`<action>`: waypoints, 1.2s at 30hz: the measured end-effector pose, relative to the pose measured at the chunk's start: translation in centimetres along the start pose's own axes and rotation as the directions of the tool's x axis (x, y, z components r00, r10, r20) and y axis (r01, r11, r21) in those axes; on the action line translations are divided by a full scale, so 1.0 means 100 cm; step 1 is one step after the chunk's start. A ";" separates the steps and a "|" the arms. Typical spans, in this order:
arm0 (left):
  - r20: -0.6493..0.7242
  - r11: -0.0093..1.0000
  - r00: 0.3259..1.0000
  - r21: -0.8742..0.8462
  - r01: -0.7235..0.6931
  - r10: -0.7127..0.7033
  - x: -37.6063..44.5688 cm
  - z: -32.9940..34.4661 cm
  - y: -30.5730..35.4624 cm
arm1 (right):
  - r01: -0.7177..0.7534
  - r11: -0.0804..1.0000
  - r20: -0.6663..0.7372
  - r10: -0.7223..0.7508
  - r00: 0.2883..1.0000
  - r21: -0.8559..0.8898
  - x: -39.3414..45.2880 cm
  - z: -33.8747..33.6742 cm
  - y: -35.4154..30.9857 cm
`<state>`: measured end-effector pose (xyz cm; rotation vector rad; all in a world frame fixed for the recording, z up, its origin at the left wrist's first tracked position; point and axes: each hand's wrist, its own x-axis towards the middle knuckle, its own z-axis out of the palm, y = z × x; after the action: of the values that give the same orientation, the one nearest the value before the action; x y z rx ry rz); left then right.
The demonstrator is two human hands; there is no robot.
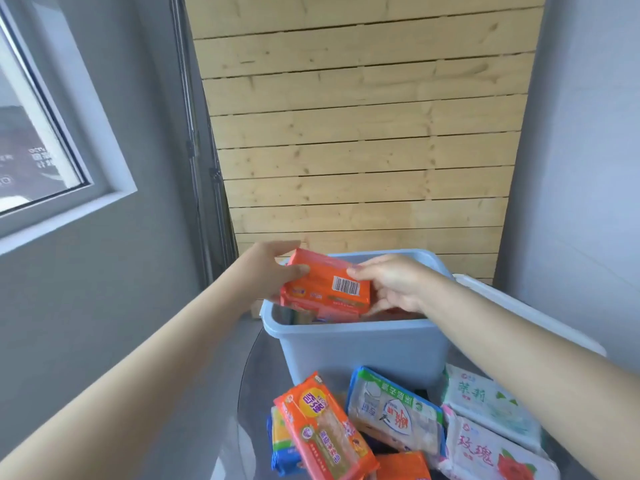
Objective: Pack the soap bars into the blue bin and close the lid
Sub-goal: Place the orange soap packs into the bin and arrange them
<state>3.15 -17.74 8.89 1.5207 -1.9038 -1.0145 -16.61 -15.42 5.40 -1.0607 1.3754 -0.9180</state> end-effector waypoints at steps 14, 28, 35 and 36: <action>0.321 0.661 0.915 0.745 -0.086 -0.244 0.027 0.013 0.004 | -0.126 0.944 0.095 0.162 0.982 -0.304 0.035 0.000 0.021; 0.296 0.565 0.919 0.819 -0.102 -0.262 0.056 0.028 -0.006 | -0.020 0.703 0.002 0.030 1.000 -0.711 0.039 0.002 0.026; 0.332 0.466 0.927 0.857 -0.219 -0.176 0.066 0.028 -0.004 | -0.078 0.618 -0.047 0.066 0.997 -0.782 0.048 0.005 0.022; 0.362 0.473 0.915 0.847 -0.242 -0.179 0.069 0.028 -0.006 | -0.078 0.599 -0.039 0.078 0.996 -0.797 0.050 0.007 0.021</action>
<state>-0.42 -23.73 6.28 1.8410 -3.0573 -0.2259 -16.03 -19.57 1.88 -1.6438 1.8812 -0.1684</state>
